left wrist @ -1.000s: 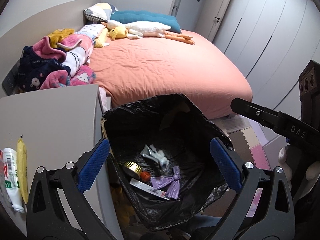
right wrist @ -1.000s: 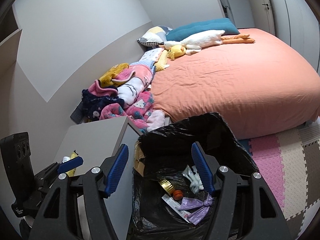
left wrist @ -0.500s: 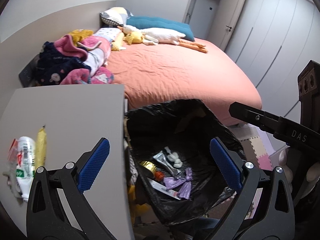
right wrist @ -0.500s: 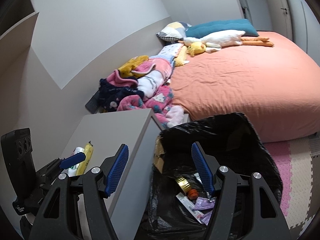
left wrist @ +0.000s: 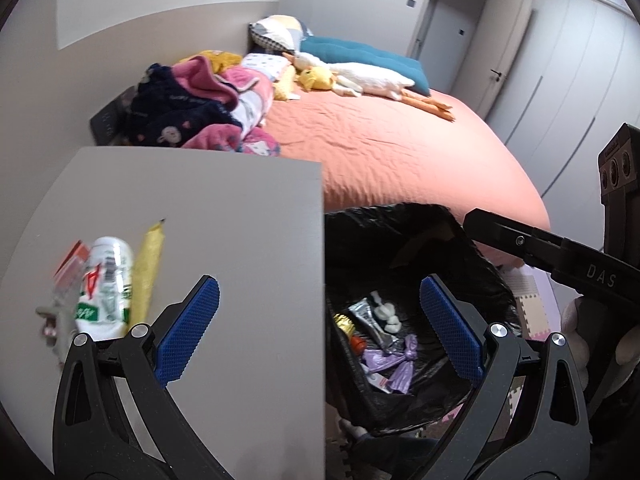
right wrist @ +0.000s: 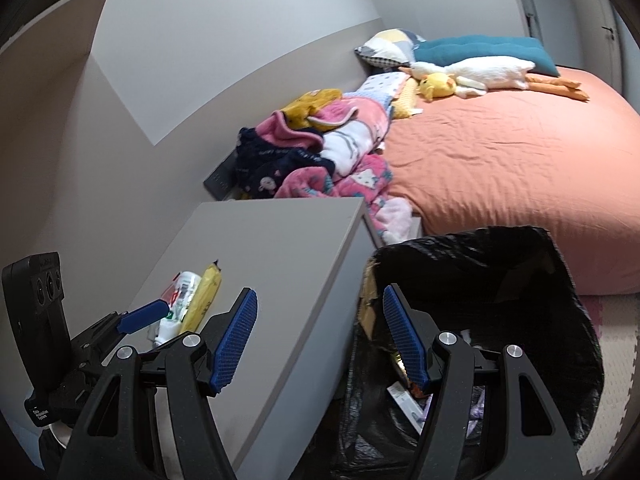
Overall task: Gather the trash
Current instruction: 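Move both open tools back over the trash on the table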
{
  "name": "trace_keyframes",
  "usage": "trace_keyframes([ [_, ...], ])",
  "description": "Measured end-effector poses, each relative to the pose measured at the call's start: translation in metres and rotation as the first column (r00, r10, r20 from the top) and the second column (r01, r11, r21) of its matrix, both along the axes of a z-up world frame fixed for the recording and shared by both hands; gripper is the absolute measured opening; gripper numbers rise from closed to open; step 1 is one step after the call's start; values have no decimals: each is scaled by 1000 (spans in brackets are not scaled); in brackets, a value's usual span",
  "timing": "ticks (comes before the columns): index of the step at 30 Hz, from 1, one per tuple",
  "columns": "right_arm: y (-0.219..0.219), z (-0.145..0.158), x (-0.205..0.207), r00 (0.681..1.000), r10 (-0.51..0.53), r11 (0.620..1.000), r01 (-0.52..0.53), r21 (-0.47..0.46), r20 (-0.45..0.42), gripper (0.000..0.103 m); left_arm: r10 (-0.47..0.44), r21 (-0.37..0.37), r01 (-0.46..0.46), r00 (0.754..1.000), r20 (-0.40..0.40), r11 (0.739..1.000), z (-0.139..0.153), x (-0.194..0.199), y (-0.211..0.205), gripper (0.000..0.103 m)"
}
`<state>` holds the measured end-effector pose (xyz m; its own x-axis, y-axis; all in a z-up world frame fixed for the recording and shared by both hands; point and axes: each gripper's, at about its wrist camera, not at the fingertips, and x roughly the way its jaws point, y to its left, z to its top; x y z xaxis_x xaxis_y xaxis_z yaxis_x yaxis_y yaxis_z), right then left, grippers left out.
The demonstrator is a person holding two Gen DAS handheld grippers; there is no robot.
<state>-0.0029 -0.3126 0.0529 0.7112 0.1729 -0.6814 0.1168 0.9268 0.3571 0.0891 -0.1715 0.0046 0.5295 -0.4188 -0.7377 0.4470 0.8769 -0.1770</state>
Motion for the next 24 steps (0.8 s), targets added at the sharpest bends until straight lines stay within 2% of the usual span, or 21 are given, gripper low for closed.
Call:
trace_keyframes([
  [13, 54, -13, 31, 993, 113, 994, -113, 15, -30, 67, 128, 15, -127, 992, -12, 992, -5, -2, 58, 97],
  [24, 92, -28, 61, 979, 193, 980, -189, 59, -66, 66, 235, 26, -234, 971, -42, 972, -18, 5, 107, 97],
])
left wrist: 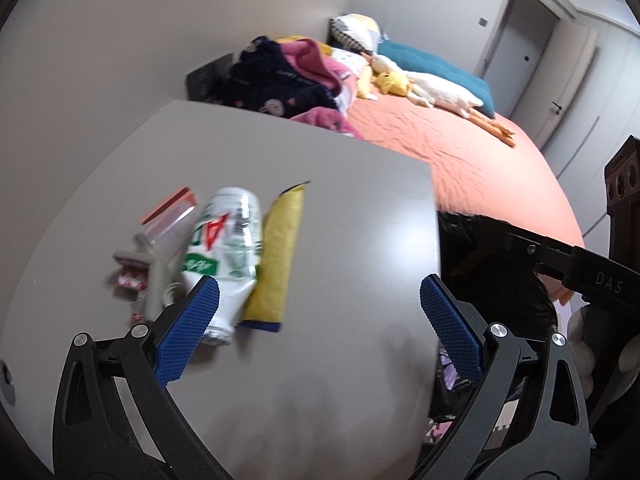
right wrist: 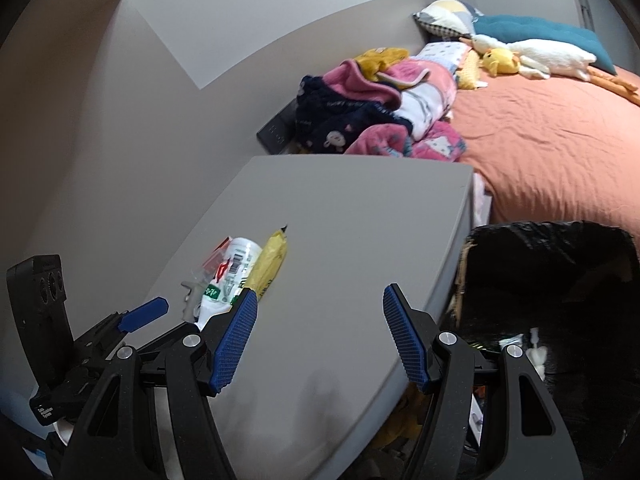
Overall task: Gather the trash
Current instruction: 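Move both open tools back over the trash on the table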
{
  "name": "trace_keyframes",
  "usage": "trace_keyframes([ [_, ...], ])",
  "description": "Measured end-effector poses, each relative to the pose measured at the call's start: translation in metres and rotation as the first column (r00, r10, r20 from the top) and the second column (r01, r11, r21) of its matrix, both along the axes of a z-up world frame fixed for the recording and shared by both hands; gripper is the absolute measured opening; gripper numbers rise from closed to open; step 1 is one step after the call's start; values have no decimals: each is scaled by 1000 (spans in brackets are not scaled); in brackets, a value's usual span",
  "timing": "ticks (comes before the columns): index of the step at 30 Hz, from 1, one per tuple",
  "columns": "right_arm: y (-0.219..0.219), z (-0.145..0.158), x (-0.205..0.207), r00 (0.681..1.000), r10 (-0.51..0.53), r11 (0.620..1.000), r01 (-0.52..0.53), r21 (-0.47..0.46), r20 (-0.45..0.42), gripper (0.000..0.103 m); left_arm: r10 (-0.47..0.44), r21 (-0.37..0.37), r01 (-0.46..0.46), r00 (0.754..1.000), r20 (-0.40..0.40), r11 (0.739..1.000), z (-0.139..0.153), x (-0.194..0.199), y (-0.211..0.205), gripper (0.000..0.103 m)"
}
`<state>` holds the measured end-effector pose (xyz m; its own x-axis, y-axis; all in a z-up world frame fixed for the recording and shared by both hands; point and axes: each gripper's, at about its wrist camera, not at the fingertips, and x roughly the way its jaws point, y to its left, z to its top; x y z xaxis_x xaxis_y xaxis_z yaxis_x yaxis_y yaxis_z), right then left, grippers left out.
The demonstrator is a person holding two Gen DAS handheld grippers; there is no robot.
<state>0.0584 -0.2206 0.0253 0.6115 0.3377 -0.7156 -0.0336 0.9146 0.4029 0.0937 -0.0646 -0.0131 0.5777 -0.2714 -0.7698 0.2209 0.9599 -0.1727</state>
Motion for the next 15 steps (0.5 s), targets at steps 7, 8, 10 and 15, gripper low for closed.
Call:
trace_keyframes([
  [7, 22, -9, 14, 999, 47, 999, -48, -9, -21, 66, 58, 1, -58, 998, -11, 998, -7, 7, 25, 97],
  [8, 25, -11, 17, 998, 54, 998, -54, -11, -26, 66, 67, 6, -67, 998, -13, 998, -9, 8, 27, 97],
  [10, 31, -13, 20, 997, 66, 998, -67, -13, -35, 67, 85, 8, -85, 996, -18, 996, -12, 10, 33, 97],
  [15, 45, -21, 31, 994, 95, 995, -96, -19, -49, 66, 135, 1, -135, 991, -23, 991, -19, 14, 51, 97],
])
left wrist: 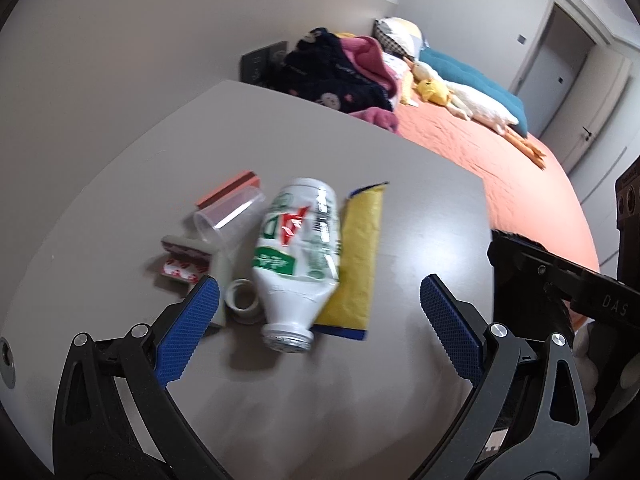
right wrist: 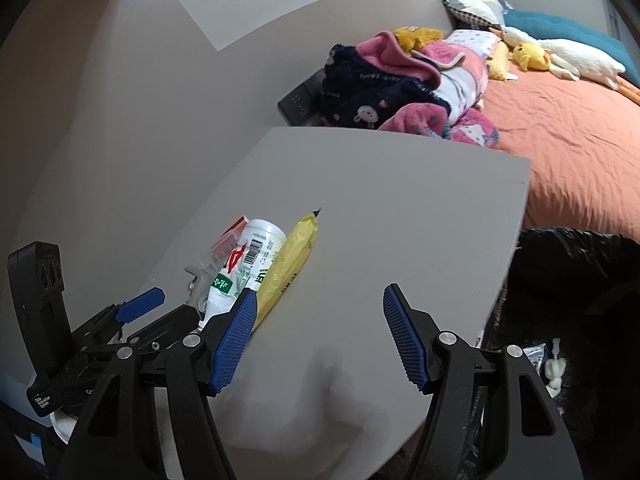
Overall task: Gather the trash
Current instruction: 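Move both open tools back over the trash on the table, then grasp the grey sponge with the left tool while the right tool grasps the yellow wrapper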
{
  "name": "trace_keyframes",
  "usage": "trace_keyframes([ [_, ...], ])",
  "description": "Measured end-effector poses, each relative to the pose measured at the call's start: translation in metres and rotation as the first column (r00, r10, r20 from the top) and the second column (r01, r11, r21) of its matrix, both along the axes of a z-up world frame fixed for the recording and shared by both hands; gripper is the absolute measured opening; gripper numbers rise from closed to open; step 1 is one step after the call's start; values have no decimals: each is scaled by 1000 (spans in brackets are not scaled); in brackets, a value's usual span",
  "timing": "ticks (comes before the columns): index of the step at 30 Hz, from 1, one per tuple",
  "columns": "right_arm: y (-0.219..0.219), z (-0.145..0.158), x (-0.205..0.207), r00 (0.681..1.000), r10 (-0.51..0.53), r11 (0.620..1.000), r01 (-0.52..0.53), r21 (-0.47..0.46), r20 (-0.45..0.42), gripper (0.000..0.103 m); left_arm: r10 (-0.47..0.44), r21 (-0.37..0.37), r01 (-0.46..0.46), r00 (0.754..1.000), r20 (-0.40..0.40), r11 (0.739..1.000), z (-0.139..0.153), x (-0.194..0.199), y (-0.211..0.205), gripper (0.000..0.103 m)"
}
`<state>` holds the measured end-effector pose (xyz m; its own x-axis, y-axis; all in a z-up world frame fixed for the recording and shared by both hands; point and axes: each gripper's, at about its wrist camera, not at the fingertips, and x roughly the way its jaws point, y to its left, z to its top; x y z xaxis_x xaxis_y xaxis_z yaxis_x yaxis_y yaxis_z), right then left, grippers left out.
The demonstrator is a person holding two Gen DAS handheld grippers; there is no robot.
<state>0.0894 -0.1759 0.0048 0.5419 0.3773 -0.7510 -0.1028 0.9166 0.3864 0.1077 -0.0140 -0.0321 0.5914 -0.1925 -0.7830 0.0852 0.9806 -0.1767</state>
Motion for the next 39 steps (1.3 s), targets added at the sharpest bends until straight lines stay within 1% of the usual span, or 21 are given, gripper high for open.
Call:
trace_keyframes([
  [4, 12, -7, 11, 1000, 22, 1000, -22, 0, -15, 66, 66, -12, -66, 998, 9, 998, -3, 2, 17, 97],
  [7, 21, -14, 18, 999, 41, 999, -41, -2, -30, 66, 123, -21, -123, 992, -10, 992, -10, 6, 33, 97],
  [9, 27, -18, 23, 998, 54, 999, -54, -4, -40, 66, 158, -28, -158, 987, -16, 987, -14, 7, 43, 94],
  [11, 32, -22, 26, 997, 61, 998, -61, -6, -50, 65, 182, -44, -183, 983, -28, 982, -18, 9, 52, 89],
  [14, 39, -29, 32, 995, 70, 997, -71, -4, -68, 64, 196, -61, -199, 979, -52, 978, -24, 13, 61, 82],
  [22, 56, -43, 46, 991, 96, 995, -96, -2, -97, 64, 209, -51, -214, 974, -90, 975, -39, 22, 71, 81],
  [24, 60, -46, 48, 990, 100, 995, -101, -1, -102, 64, 212, -51, -218, 972, -100, 975, -43, 24, 74, 78],
  [25, 63, -48, 50, 989, 102, 995, -103, -2, -104, 62, 209, -58, -216, 972, -108, 975, -45, 26, 75, 75],
  [26, 65, -49, 51, 989, 106, 994, -107, -2, -105, 56, 206, -66, -215, 971, -119, 974, -47, 27, 77, 73],
  [29, 69, -56, 56, 985, 122, 992, -120, 25, -125, 44, 214, -67, -225, 967, -136, 972, -53, 30, 80, 71],
  [31, 71, -62, 58, 983, 123, 992, -120, 33, -137, 40, 219, -71, -230, 965, -143, 971, -56, 31, 82, 70],
  [34, 71, -68, 62, 981, 123, 992, -120, 27, -148, 39, 224, -69, -236, 964, -147, 969, -59, 31, 84, 68],
  [36, 71, -70, 62, 981, 122, 992, -120, 26, -150, 36, 232, -61, -243, 962, -146, 968, -60, 30, 86, 64],
  [39, 72, -75, 64, 979, 127, 992, -124, 28, -159, 24, 232, -55, -242, 962, -141, 969, -60, 30, 86, 54],
])
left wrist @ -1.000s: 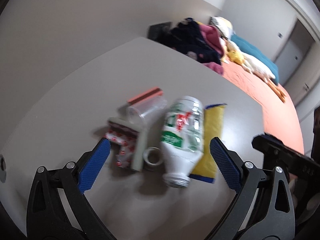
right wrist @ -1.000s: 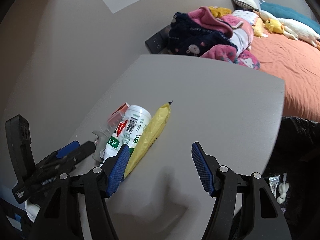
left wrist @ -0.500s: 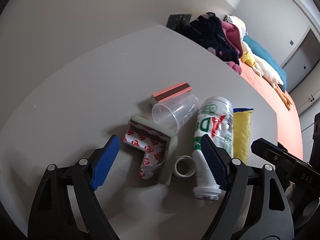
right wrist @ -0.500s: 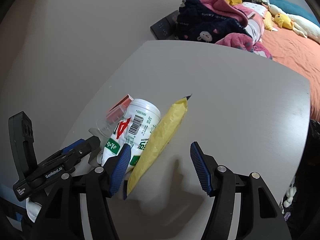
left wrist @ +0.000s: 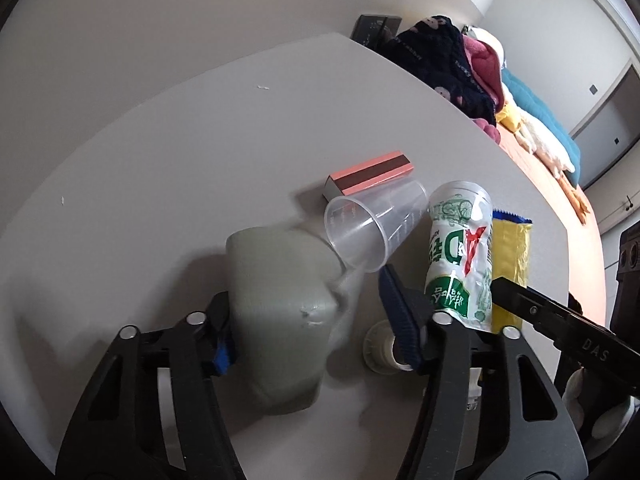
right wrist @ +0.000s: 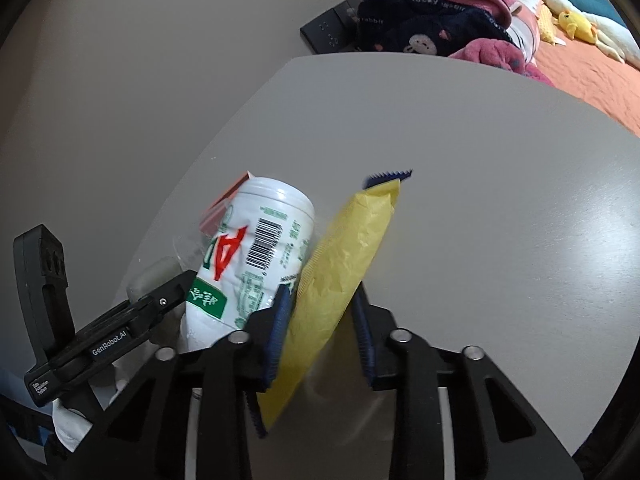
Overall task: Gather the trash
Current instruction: 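Grasp the grey sponge with the left tool while the right tool grasps the yellow wrapper, then carry the sponge and yellow wrapper over the bin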
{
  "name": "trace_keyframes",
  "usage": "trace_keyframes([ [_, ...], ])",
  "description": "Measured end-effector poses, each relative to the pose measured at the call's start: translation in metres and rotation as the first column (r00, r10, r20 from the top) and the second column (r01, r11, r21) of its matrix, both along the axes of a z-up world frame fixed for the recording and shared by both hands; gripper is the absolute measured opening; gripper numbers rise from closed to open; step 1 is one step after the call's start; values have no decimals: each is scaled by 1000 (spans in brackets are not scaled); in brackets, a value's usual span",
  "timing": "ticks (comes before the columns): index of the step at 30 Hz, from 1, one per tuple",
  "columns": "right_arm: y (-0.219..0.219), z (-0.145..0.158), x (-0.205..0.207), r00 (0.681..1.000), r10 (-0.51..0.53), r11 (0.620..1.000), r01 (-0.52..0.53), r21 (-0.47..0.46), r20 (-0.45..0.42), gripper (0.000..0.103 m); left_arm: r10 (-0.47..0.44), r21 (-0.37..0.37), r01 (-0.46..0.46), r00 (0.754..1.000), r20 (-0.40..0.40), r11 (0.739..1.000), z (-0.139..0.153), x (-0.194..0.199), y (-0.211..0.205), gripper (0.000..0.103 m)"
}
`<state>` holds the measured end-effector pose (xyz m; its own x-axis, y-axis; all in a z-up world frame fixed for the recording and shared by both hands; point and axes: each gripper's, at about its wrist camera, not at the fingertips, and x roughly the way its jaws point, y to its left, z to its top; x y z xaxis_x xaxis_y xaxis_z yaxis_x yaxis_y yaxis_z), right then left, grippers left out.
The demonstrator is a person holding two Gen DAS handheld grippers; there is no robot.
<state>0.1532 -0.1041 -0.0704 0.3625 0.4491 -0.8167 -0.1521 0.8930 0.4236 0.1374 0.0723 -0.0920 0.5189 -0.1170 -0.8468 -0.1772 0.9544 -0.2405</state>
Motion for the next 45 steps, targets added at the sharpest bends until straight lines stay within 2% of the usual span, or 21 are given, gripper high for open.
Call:
trace_keyframes([
  [2, -1, -2, 2, 1000, 8, 1000, -7, 10, -8, 18, 1, 2, -1, 1000, 3, 1000, 0, -1, 1, 39],
  [13, -13, 13, -6, 1000, -1, 999, 0, 32, 31, 14, 0, -12, 0, 1000, 23, 1000, 10, -6, -2, 38],
  [22, -24, 35, -16, 998, -11, 999, 8, 45, 62, 14, -19, -19, 20, 997, 75, 1000, 37, -13, -13, 38],
  [32, -53, 61, -42, 993, -59, 997, 54, 46, 105, 14, -101, -31, 106, 988, 117, 994, 59, -16, -53, 38],
  [45, -96, 87, -80, 977, -145, 989, 137, 61, 154, 14, -235, -12, 239, 960, 151, 971, 79, -18, -114, 38],
])
